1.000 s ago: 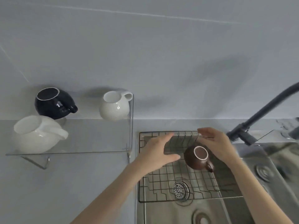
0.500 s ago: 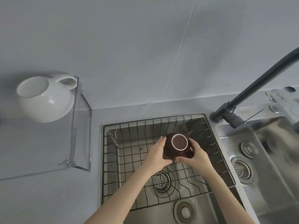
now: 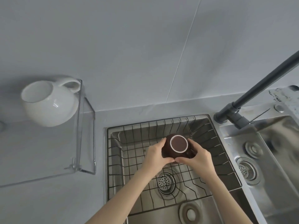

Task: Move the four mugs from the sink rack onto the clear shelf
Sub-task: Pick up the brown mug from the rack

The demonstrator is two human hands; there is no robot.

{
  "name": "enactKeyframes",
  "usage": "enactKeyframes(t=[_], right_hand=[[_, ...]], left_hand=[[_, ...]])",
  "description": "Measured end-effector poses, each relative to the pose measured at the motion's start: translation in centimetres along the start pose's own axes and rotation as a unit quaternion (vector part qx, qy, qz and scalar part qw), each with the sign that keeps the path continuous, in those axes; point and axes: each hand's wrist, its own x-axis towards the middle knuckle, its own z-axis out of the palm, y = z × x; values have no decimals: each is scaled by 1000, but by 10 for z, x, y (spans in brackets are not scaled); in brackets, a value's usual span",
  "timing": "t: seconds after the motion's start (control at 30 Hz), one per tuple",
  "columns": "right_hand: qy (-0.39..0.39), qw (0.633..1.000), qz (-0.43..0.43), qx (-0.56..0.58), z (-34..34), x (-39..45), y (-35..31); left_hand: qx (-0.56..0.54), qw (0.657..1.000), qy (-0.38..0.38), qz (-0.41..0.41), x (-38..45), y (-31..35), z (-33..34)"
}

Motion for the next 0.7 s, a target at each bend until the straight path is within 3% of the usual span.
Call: enactKeyframes(t=[0.23, 0.4, 0.7], right_hand=[[-19, 995, -96, 11, -11, -33, -83], [-83, 975, -206, 25, -10, -67, -174], [-180, 935, -303, -26, 65, -95, -271]], left_hand=[[40, 990, 119, 60, -57, 39, -77], [64, 967, 233, 77, -115, 60, -149], [6, 938, 346, 11, -182, 17, -232]])
